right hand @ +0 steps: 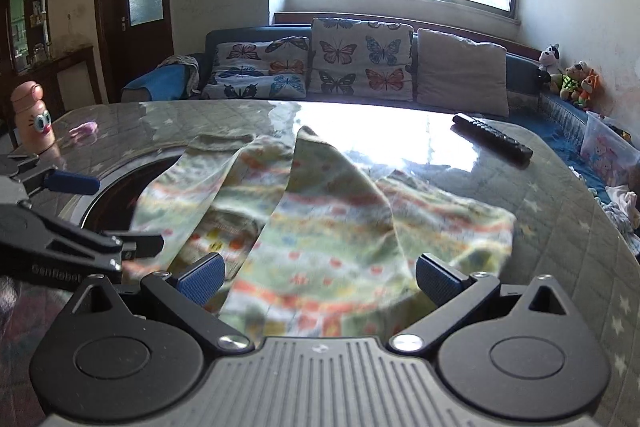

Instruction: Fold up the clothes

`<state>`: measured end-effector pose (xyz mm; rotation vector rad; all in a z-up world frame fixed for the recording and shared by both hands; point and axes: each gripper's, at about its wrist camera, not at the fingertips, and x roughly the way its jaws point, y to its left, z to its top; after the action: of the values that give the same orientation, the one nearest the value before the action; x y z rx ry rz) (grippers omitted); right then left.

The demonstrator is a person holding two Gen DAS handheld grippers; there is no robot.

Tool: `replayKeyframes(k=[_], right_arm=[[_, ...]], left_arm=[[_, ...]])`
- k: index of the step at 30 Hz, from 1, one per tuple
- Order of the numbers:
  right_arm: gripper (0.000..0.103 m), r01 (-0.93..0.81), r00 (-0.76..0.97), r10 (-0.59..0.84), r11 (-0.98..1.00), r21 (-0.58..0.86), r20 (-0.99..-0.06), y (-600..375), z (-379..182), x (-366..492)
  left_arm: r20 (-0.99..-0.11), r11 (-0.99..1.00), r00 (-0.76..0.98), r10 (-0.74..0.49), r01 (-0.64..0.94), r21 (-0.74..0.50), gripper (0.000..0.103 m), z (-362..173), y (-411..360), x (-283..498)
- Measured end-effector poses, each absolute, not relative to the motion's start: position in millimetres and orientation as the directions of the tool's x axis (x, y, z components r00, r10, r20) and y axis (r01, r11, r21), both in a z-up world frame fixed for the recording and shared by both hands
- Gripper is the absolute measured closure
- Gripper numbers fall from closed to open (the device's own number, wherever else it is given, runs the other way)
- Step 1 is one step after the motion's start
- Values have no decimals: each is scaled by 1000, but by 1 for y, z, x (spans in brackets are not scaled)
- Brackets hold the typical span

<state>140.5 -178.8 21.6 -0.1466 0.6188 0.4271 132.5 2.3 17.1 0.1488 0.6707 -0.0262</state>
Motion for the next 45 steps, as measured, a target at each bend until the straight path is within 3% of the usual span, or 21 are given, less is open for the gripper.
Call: replayKeyframes(k=[9, 20, 23, 25, 26, 30, 32, 37, 45], right_arm=[[7, -457, 705, 356, 890, -8, -613, -152, 13, 225], [13, -484, 652, 384, 875, 32, -654, -120, -12, 308], [23, -490, 629, 379, 871, 33, -679, -113, -22, 319], [40, -490, 620, 380, 871, 39, -687, -113, -26, 322], [41, -490, 613, 385, 870, 50, -690, -114, -28, 323], [73, -488, 613, 415, 868, 92, -673, -123, -24, 319], [80, -482, 618, 418, 871, 98, -666, -127, -19, 315], [93, -451, 663, 414, 886, 109, -624, -151, 3, 296], [94, -373, 747, 398, 914, 161, -532, -216, 44, 241]], left_arm=[[-647, 991, 762, 6, 83, 107, 20, 10, 10, 181], [-677, 995, 736, -8, 74, 70, 20, 4, 17, 236], [-692, 995, 722, 11, 62, 80, 21, -2, 17, 249], [-700, 994, 714, 17, 64, 89, 31, -6, 17, 254], [-706, 994, 708, 15, 67, 88, 38, -9, 17, 256], [-718, 995, 696, 5, 67, 72, 73, -15, 22, 258], [-715, 996, 699, 3, 61, 65, 87, -15, 26, 256], [-681, 998, 732, 10, 30, 47, 98, -3, 39, 241], [-609, 995, 788, 89, -101, 15, 101, 30, 76, 192]])
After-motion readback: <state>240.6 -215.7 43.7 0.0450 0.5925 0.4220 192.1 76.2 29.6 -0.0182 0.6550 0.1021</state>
